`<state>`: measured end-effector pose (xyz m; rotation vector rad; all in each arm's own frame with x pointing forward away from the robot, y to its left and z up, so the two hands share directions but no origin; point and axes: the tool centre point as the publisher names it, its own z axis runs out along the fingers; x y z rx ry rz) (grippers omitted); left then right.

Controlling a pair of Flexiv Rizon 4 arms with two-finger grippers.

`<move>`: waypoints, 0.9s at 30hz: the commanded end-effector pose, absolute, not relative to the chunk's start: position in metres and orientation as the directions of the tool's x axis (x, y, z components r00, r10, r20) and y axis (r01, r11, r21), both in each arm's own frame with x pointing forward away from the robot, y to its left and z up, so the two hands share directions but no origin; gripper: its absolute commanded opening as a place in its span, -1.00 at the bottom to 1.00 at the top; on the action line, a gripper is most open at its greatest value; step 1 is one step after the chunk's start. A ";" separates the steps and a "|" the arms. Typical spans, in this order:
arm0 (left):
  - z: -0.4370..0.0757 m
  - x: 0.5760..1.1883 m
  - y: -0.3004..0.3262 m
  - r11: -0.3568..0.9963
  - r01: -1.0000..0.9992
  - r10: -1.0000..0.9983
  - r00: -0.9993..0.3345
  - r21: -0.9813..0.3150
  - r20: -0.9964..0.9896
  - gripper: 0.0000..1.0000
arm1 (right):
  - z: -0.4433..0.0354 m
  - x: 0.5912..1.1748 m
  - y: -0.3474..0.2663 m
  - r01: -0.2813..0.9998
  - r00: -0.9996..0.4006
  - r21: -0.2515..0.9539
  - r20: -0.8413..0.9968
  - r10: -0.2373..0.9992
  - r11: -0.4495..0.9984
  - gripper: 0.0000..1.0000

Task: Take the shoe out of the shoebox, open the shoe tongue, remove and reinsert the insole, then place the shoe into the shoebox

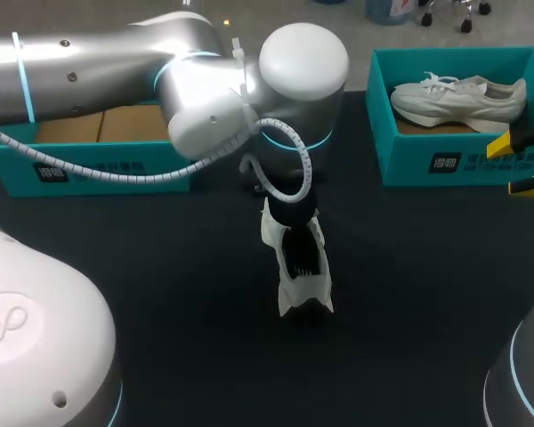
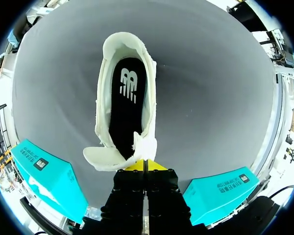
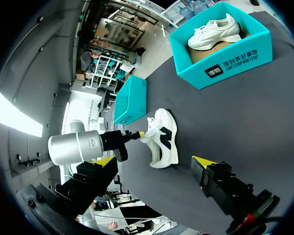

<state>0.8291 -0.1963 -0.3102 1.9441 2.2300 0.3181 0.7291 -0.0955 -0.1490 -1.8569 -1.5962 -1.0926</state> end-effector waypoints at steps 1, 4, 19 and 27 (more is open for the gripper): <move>-0.315 0.827 -0.200 0.122 0.958 0.990 -0.134 0.261 0.029 -1.00 | -0.149 0.729 -0.096 0.963 0.015 0.151 0.798 0.602 -0.224 1.00; -0.318 0.823 -0.198 0.116 0.961 0.991 -0.130 0.250 0.039 -1.00 | -0.149 0.729 -0.096 0.963 0.015 0.151 0.798 0.602 -0.224 1.00; -0.293 0.852 -0.193 0.144 0.938 0.986 -0.162 0.315 0.030 -1.00 | -0.149 0.729 -0.096 0.963 0.015 0.151 0.798 0.602 -0.224 1.00; -0.304 0.858 -0.212 0.113 0.950 0.991 -0.127 0.292 0.030 -1.00 | -0.149 0.729 -0.096 0.963 0.015 0.151 0.798 0.602 -0.224 1.00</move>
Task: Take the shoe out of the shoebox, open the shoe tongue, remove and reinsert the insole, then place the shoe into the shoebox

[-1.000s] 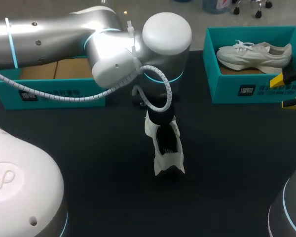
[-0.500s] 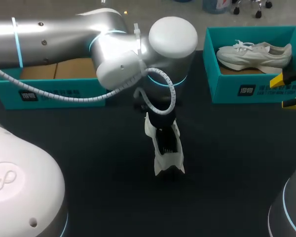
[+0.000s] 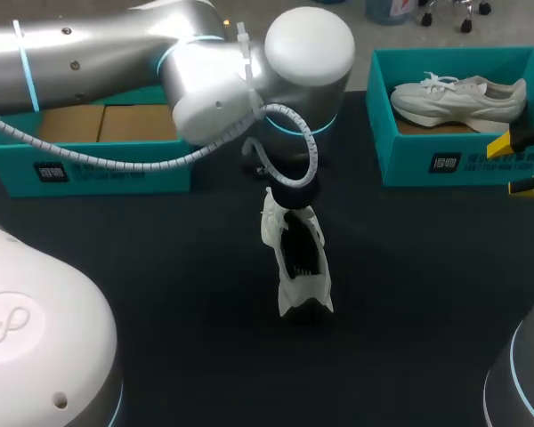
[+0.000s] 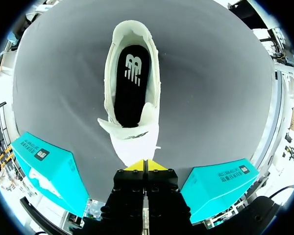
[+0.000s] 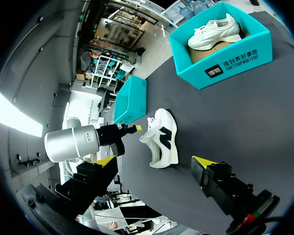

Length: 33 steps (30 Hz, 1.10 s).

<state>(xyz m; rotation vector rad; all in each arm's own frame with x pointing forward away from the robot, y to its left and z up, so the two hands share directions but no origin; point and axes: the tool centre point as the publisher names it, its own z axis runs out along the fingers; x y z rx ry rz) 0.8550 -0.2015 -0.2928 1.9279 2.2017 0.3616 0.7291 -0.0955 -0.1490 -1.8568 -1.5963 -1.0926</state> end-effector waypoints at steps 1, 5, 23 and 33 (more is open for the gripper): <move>-0.307 0.856 -0.212 0.106 0.953 0.992 -0.121 0.283 0.035 -1.00 | -0.149 0.729 -0.096 0.963 0.015 0.151 0.798 0.602 -0.224 1.00; -0.317 0.847 -0.212 0.096 0.963 0.993 -0.110 0.253 0.041 -1.00 | -0.149 0.729 -0.096 0.963 0.015 0.151 0.798 0.602 -0.224 1.00; -0.308 0.859 -0.227 0.078 0.963 0.996 -0.089 0.258 0.029 -1.00 | -0.149 0.729 -0.096 0.963 0.015 0.151 0.798 0.602 -0.224 1.00; -0.319 0.855 -0.249 0.028 0.970 0.999 -0.038 0.241 0.036 -1.00 | -0.149 0.729 -0.096 0.963 0.015 0.151 0.798 0.602 -0.224 1.00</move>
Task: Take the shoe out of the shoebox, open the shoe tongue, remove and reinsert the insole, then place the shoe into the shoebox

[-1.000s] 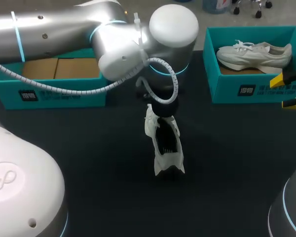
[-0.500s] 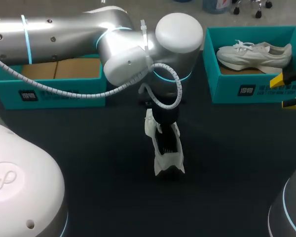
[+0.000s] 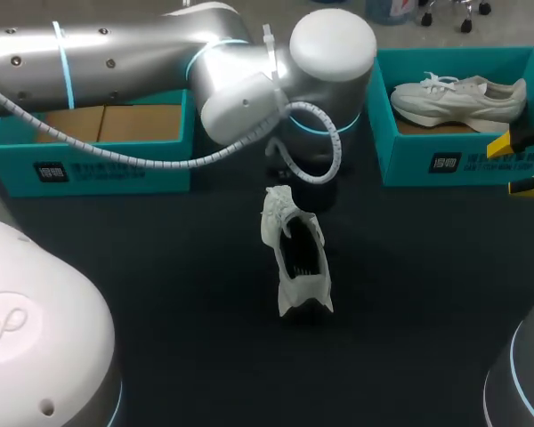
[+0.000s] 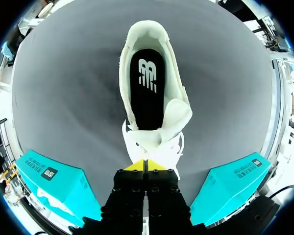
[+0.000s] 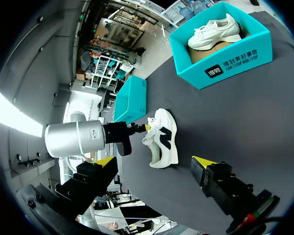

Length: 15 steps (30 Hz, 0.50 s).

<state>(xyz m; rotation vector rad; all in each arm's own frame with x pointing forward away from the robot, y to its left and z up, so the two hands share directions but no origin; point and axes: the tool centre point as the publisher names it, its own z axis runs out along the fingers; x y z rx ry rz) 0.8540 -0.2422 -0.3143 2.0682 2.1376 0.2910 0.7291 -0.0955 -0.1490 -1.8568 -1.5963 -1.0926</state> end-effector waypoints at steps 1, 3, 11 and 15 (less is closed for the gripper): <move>-0.319 0.853 -0.248 0.027 0.970 0.999 -0.037 0.240 0.036 -1.00 | -0.149 0.729 -0.096 0.963 0.015 0.151 0.798 0.602 -0.224 1.00; -0.318 0.850 -0.245 0.025 0.971 0.999 -0.034 0.236 0.033 -1.00 | -0.149 0.729 -0.096 0.963 0.015 0.151 0.798 0.602 -0.224 1.00; -0.314 0.839 -0.229 0.023 0.976 0.999 -0.027 0.215 0.016 -1.00 | -0.149 0.729 -0.096 0.963 0.015 0.151 0.798 0.602 -0.224 1.00; -0.311 0.835 -0.222 0.022 0.982 1.000 -0.021 0.188 -0.009 -1.00 | -0.149 0.729 -0.096 0.963 0.015 0.151 0.798 0.602 -0.224 1.00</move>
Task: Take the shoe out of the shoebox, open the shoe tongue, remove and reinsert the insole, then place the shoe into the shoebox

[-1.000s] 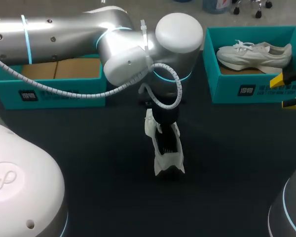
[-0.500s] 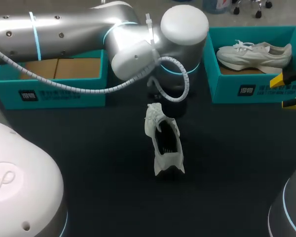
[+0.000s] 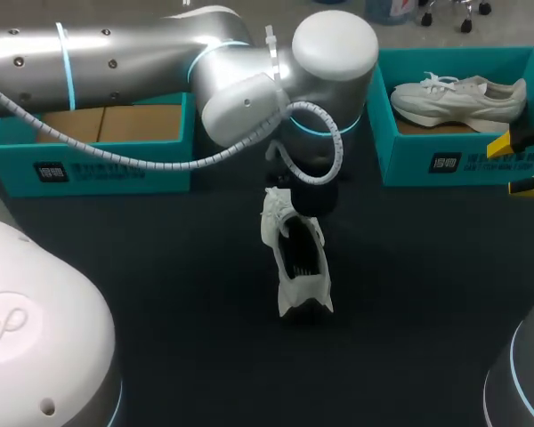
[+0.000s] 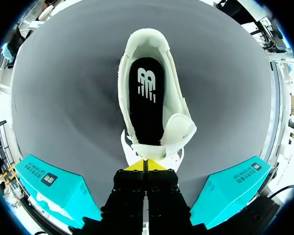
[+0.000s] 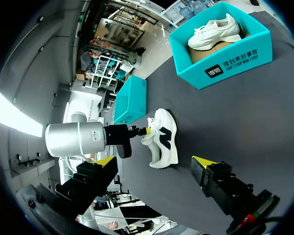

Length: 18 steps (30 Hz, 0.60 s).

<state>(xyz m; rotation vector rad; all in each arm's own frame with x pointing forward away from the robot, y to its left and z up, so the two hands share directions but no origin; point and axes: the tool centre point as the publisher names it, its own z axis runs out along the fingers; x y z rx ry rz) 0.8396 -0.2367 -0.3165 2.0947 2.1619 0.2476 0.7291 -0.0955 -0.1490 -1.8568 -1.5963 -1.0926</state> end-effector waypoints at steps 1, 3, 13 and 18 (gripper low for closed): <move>-0.311 0.835 -0.221 0.023 0.982 1.000 -0.022 0.189 -0.009 -1.00 | -0.149 0.729 -0.096 0.963 0.015 0.151 0.798 0.602 -0.224 1.00; -0.311 0.834 -0.220 0.024 0.981 1.000 -0.022 0.192 -0.009 -1.00 | -0.149 0.729 -0.096 0.963 0.015 0.151 0.798 0.602 -0.224 1.00; -0.316 0.824 -0.227 -0.019 0.984 1.000 0.020 0.175 -0.004 -1.00 | -0.149 0.729 -0.096 0.963 0.015 0.151 0.798 0.602 -0.224 1.00; -0.310 0.824 -0.229 -0.021 0.981 1.000 0.024 0.193 -0.009 -1.00 | -0.149 0.729 -0.096 0.963 0.015 0.151 0.798 0.602 -0.224 1.00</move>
